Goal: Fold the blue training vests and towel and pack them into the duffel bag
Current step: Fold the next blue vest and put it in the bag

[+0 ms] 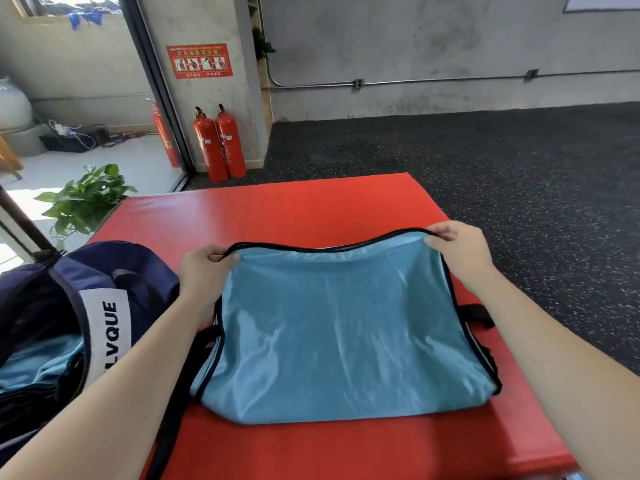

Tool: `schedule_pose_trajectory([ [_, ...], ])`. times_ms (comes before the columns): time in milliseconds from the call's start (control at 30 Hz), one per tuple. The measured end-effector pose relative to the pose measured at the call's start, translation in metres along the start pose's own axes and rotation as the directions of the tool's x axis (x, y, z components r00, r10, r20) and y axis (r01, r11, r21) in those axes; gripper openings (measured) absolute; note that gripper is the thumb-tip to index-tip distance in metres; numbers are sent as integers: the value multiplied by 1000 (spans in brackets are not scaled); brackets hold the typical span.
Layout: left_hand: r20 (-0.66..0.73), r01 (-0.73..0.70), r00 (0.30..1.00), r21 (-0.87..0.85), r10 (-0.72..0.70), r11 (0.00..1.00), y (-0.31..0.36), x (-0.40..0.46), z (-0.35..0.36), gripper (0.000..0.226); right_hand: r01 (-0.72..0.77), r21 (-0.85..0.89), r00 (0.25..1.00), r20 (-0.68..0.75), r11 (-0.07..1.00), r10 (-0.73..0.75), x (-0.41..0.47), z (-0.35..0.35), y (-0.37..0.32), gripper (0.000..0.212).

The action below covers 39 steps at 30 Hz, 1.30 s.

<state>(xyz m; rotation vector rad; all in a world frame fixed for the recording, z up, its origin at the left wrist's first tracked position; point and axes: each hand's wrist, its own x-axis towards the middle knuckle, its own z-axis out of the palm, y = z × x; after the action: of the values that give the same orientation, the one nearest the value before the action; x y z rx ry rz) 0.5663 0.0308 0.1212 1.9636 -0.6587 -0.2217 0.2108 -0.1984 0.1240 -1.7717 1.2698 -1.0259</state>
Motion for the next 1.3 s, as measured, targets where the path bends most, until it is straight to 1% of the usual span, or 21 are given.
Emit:
schedule_pose_trajectory([
  [67, 49, 20, 998, 110, -25, 994, -1, 0, 8, 17, 2, -133, 1000, 16, 991, 1, 6, 8, 4, 18],
  [133, 106, 1, 994, 259, -30, 966, -6, -3, 14, 27, -13, -238, 997, 69, 971, 30, 2, 16, 12, 27],
  [167, 126, -16, 992, 293, -22, 956, -9, -4, 15, 32, 3, -286, 996, 89, 958, 24, -3, 19, 17, 31],
  [233, 151, -55, 988, 326, 5, 944, -10, -7, 14, 40, 77, -375, 994, 98, 924, -43, -15, 22, 18, 32],
  [300, 169, -149, 982, 437, 81, 887, -8, -12, 12, 43, 156, -436, 987, 103, 886, -123, -29, 25, 7, 30],
  [367, 188, -265, 963, 540, 192, 799, -1, -25, 10, 40, 218, -467, 973, 167, 857, -157, -51, 33, -12, 30],
  [433, 226, -365, 931, 546, 286, 754, 9, -51, 13, 32, 260, -465, 948, 288, 846, -133, -87, 46, -30, 35],
  [467, 258, -410, 912, 518, 319, 751, 13, -69, 17, 29, 278, -452, 928, 354, 847, -116, -107, 54, -38, 38],
  [533, 354, -483, 867, 418, 352, 770, 20, -107, 29, 26, 355, -417, 878, 457, 837, -145, -148, 69, -47, 38],
  [600, 476, -511, 815, 321, 331, 798, 23, -148, 40, 32, 429, -392, 844, 495, 814, -206, -179, 79, -42, 32],
  [633, 537, -519, 786, 307, 305, 798, 21, -167, 44, 36, 454, -405, 832, 510, 793, -216, -189, 80, -36, 34],
  [667, 591, -538, 757, 322, 279, 779, 17, -183, 47, 41, 464, -435, 827, 525, 772, -202, -196, 77, -28, 42],
  [733, 647, -602, 719, 396, 254, 693, 1, -205, 45, 52, 455, -529, 832, 539, 716, -131, -199, 63, -10, 61],
  [767, 648, -619, 721, 445, 245, 647, -9, -208, 40, 59, 450, -579, 838, 536, 680, -98, -197, 51, -2, 71],
  [800, 631, -613, 741, 495, 230, 616, -20, -205, 32, 68, 437, -623, 850, 522, 649, -72, -192, 38, 6, 81],
  [867, 570, -568, 794, 576, 209, 587, -40, -190, 8, 87, 397, -688, 876, 481, 608, -29, -180, 10, 20, 93],
  [933, 514, -533, 832, 631, 210, 564, -54, -174, -15, 100, 379, -714, 886, 464, 588, -8, -172, -12, 29, 85],
  [1033, 524, -530, 831, 645, 185, 551, -56, -170, -33, 117, 388, -717, 878, 479, 580, 5, -176, -25, 29, 77],
  [1167, 494, -489, 851, 626, 175, 608, -51, -182, -37, 106, 380, -722, 881, 473, 578, 12, -182, -29, 27, 97],
  [1233, 465, -452, 873, 652, 150, 609, -48, -191, -36, 102, 369, -730, 887, 462, 576, 18, -184, -34, 29, 101],
  [1300, 410, -378, 907, 688, 97, 619, -44, -205, -33, 98, 359, -740, 889, 456, 569, 32, -186, -38, 31, 103],
])
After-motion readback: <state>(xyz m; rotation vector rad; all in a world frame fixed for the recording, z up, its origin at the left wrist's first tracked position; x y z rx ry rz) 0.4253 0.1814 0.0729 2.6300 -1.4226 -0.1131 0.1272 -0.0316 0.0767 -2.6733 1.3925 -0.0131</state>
